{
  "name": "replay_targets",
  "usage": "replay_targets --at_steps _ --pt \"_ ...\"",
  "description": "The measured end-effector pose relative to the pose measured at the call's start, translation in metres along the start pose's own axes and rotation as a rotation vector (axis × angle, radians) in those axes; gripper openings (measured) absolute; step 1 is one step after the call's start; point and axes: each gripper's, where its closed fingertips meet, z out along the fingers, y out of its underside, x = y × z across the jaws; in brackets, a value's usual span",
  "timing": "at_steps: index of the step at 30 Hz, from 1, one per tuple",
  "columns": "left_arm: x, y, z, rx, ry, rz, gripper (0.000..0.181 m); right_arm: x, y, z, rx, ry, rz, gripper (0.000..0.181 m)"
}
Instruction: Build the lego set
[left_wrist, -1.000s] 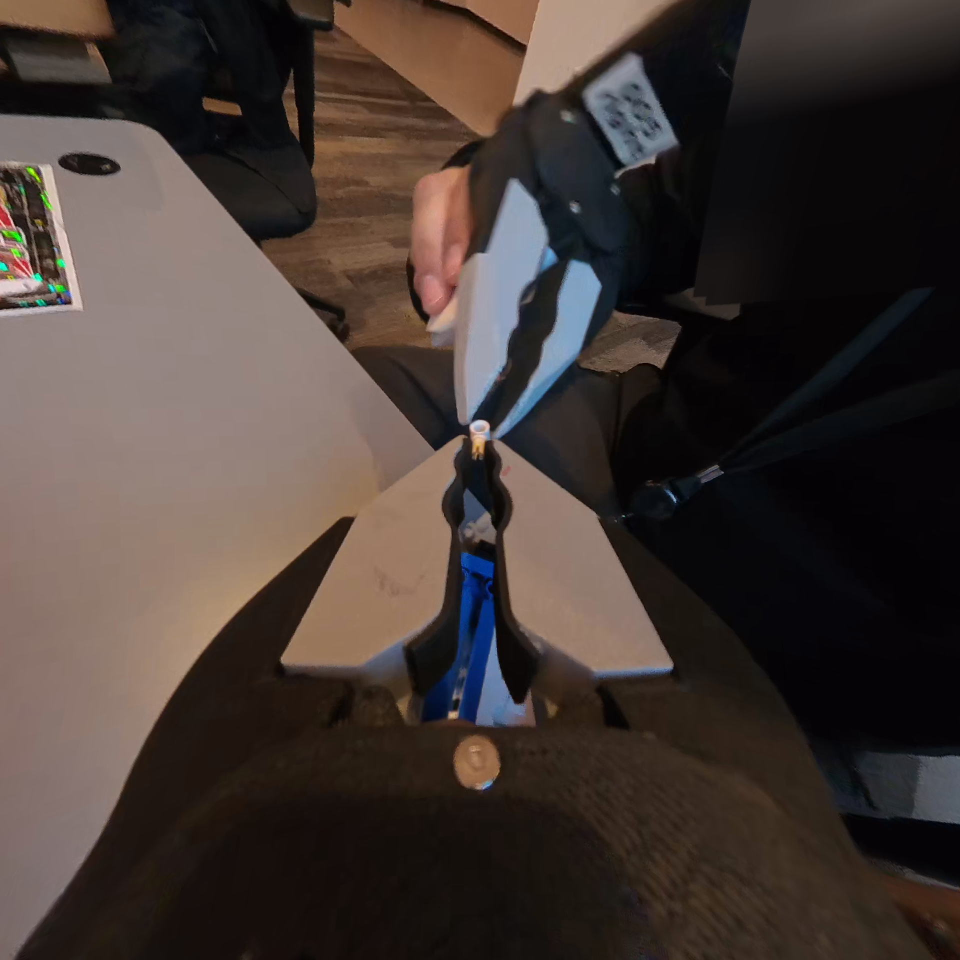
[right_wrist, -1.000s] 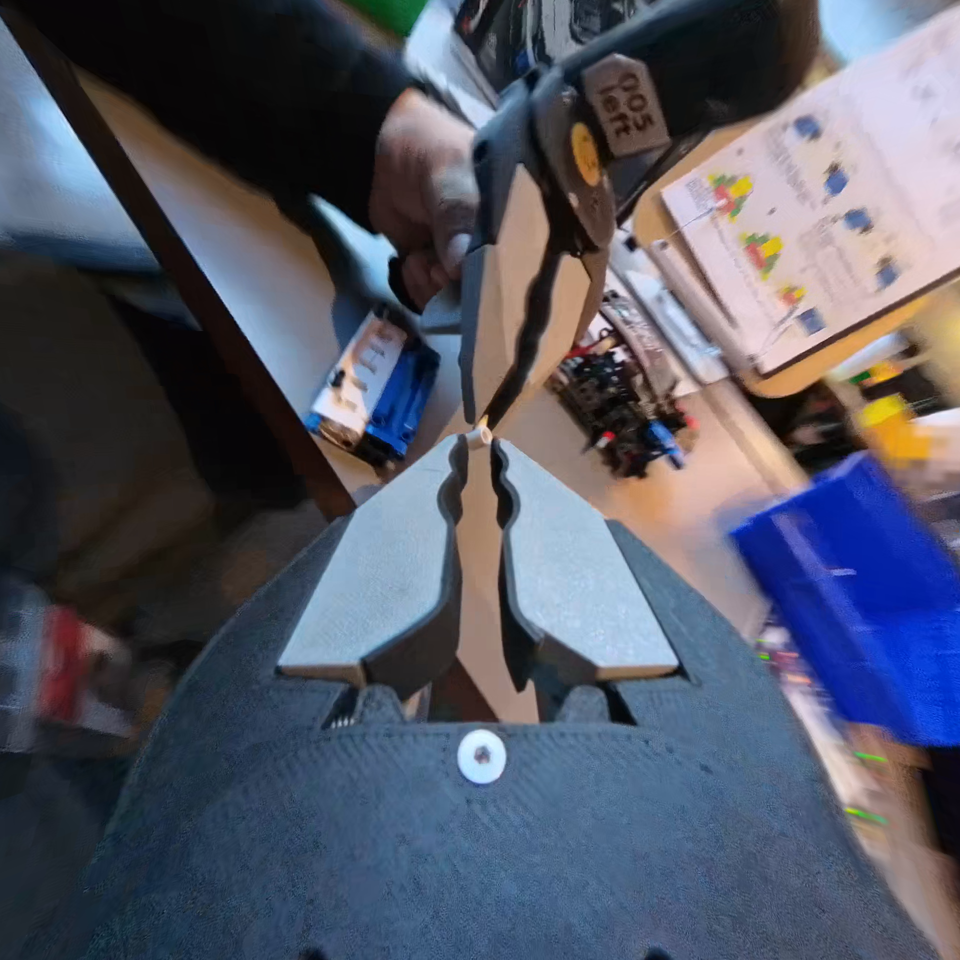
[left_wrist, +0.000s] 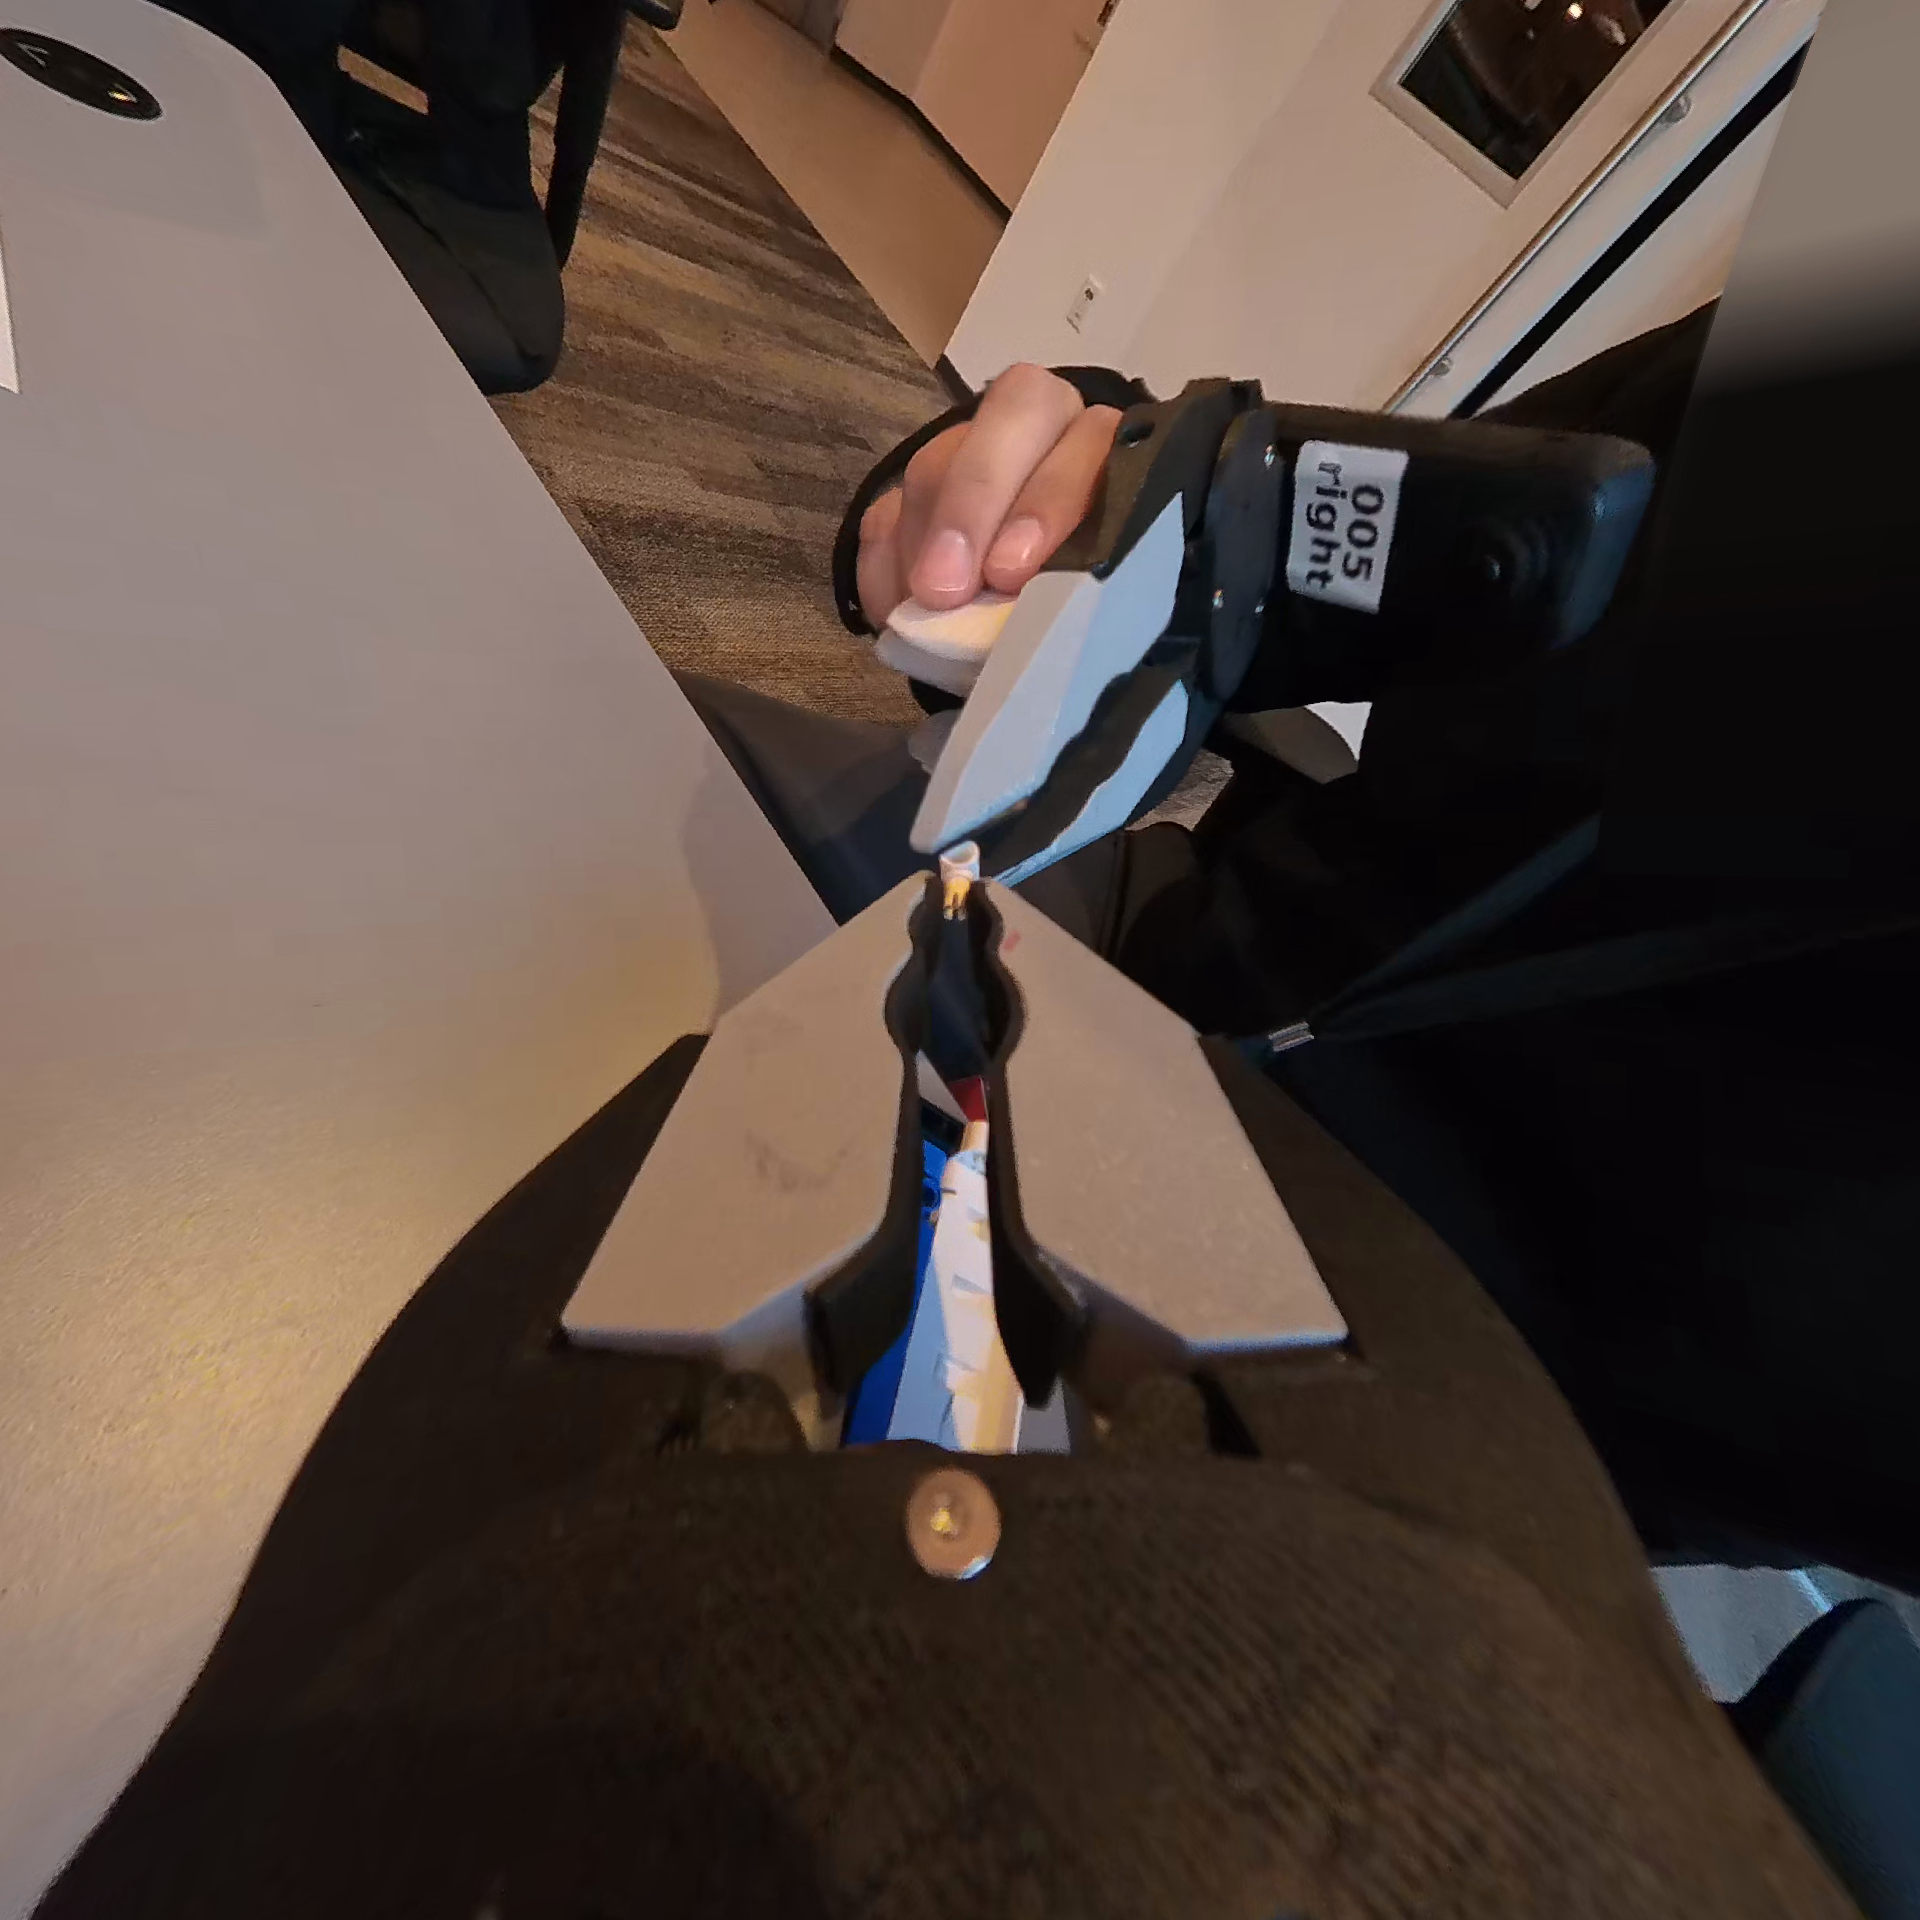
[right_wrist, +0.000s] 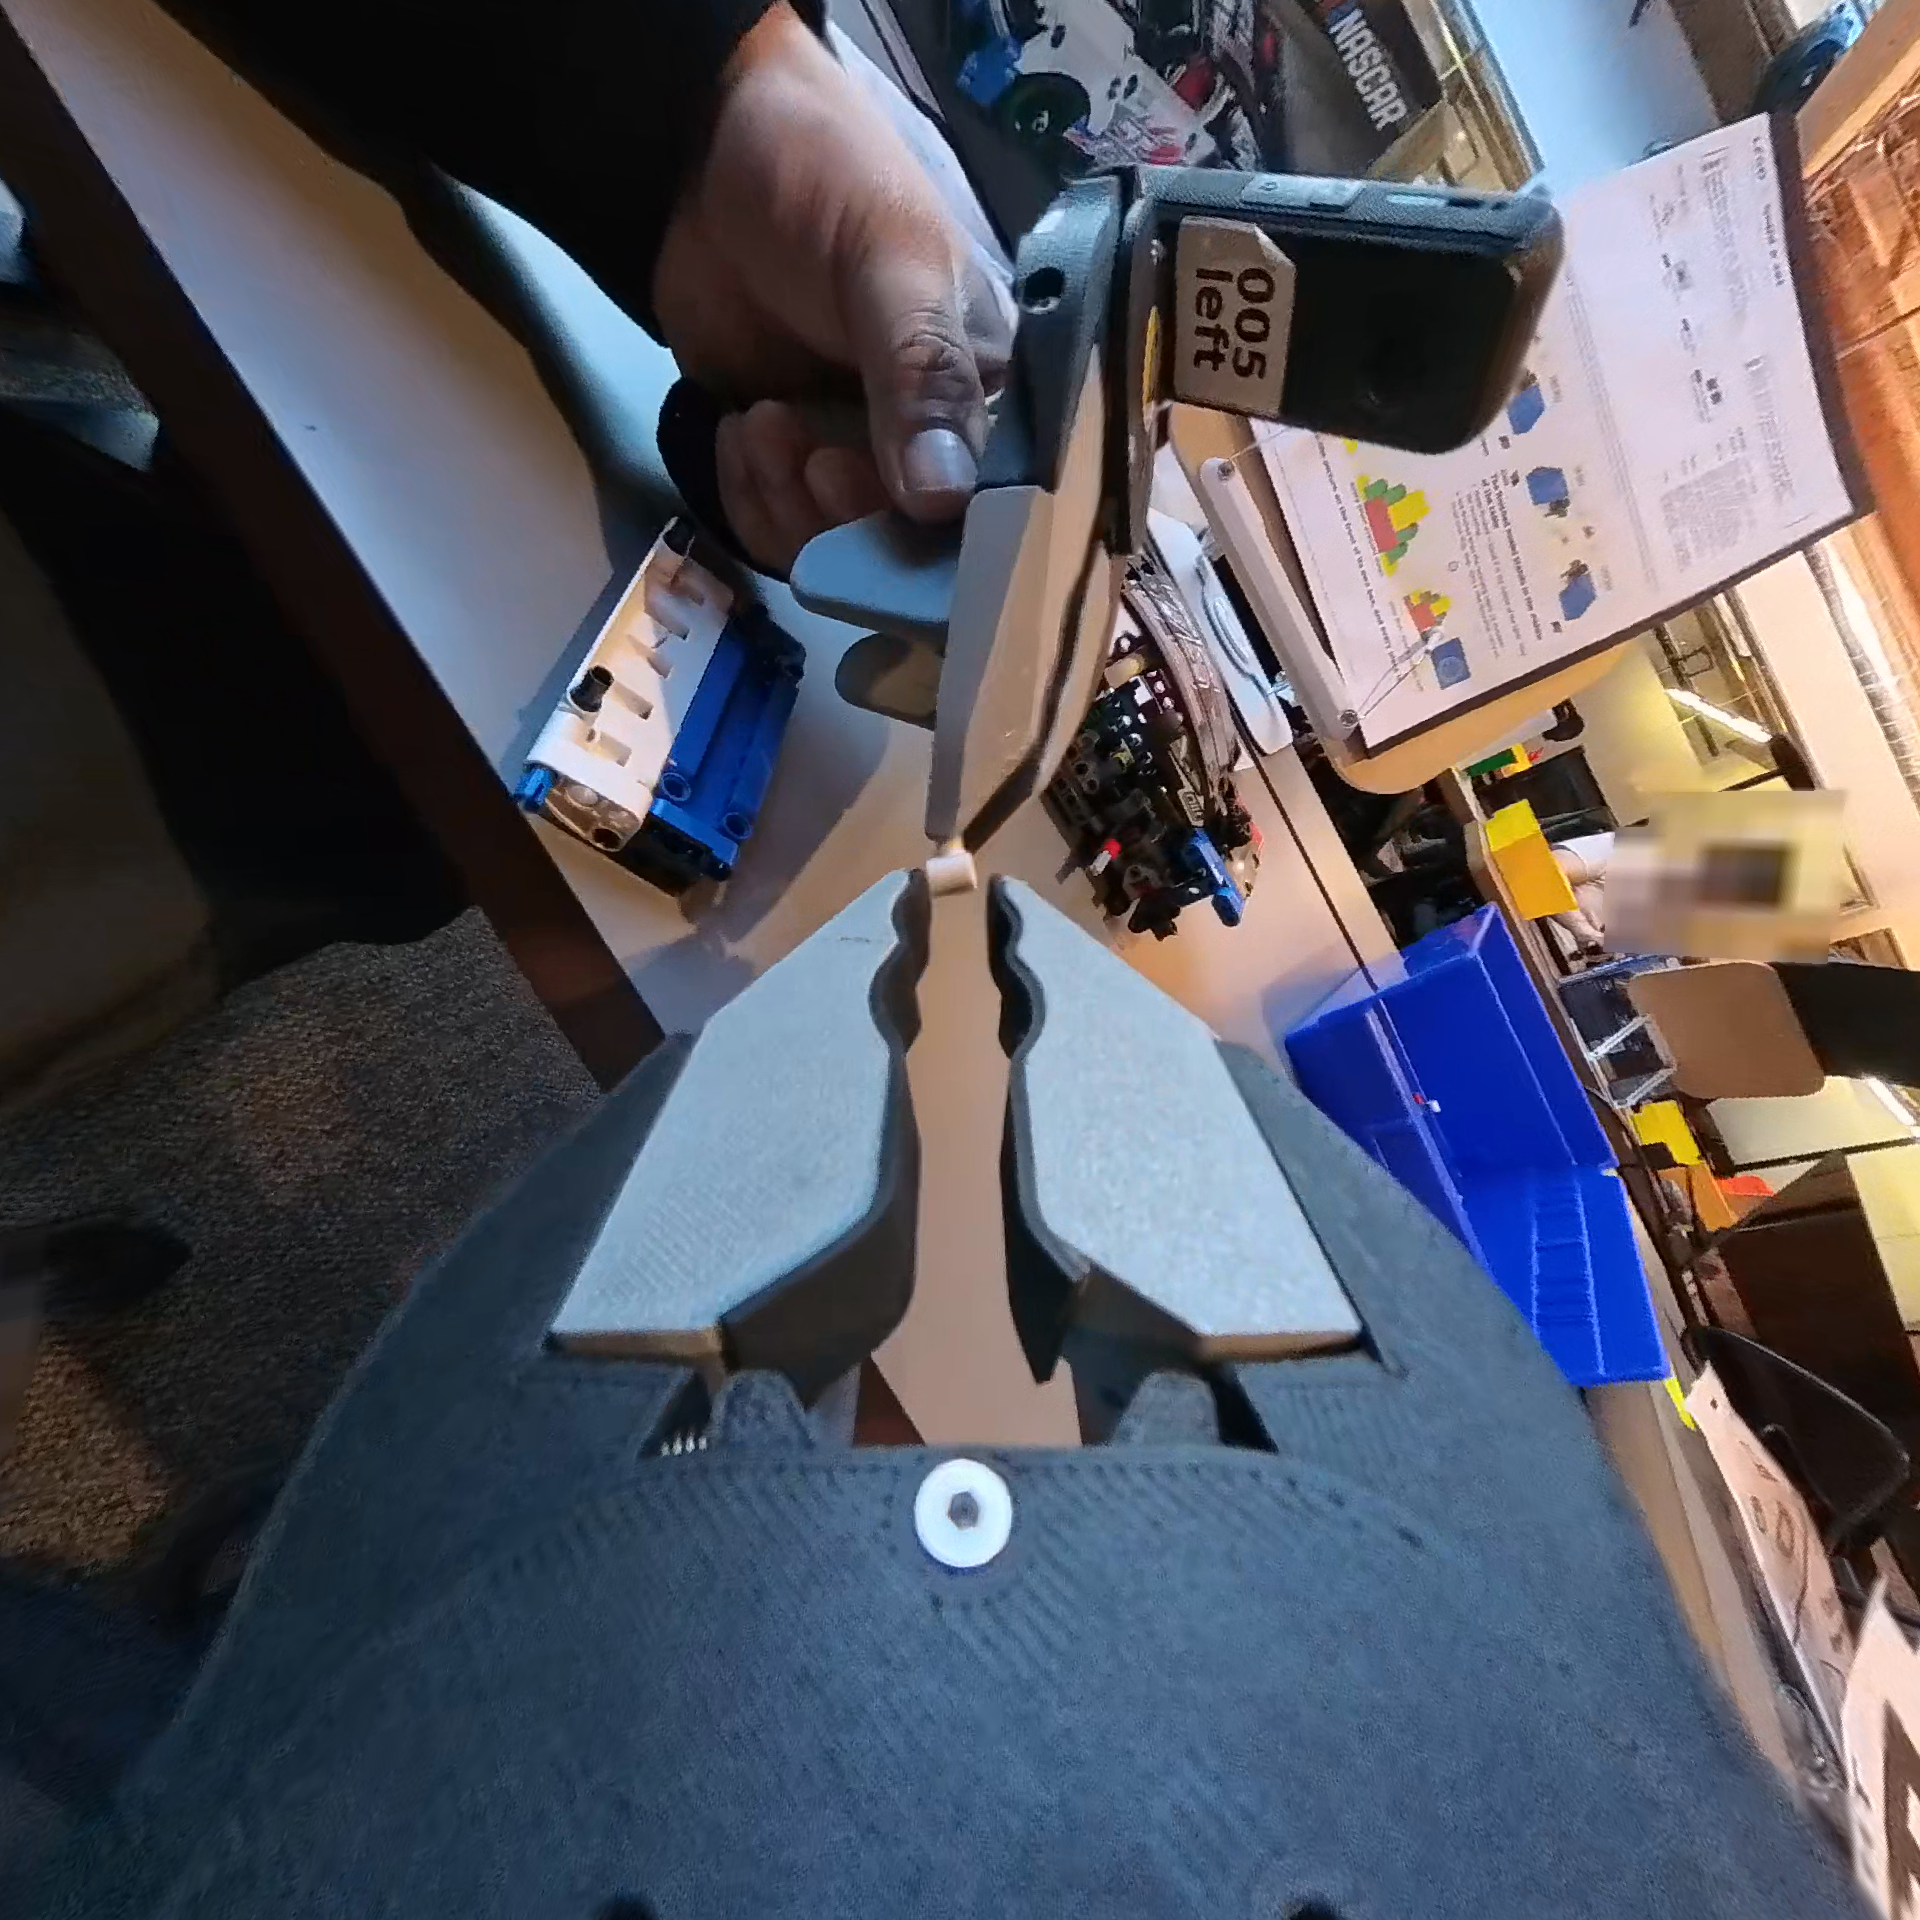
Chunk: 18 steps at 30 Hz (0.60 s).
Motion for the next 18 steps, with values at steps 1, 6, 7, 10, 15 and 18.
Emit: replay_targets --at_steps 1,6,7,10,15,18 --pt "0.0005 -0.0005 0.0000 0.002 0.005 -0.005 0.001 -0.0002 -0.0006 -0.0003 0.002 0.008 -0.018 0.006" --pt "0.0034 -0.0012 0.0022 0.009 0.025 -0.016 0.001 0.0001 -0.0026 -0.0037 0.012 0.043 -0.080 0.006" --pt "0.0047 -0.0013 0.0026 0.008 0.032 -0.013 0.001 -0.0005 -0.0036 -0.0048 0.022 0.042 -0.079 0.006" --pt "0.0031 0.0001 0.0033 0.001 0.023 -0.013 0.001 -0.0015 -0.0017 -0.0046 0.014 0.032 -0.074 0.006" --pt "0.0018 0.0014 0.0032 -0.005 0.017 -0.014 0.001 -0.0037 -0.0032 -0.0050 0.024 0.021 -0.076 0.008" --pt "0.0018 0.0015 0.0036 -0.004 0.018 -0.012 0.001 -0.0032 -0.0023 -0.0044 0.020 0.020 -0.065 0.007"
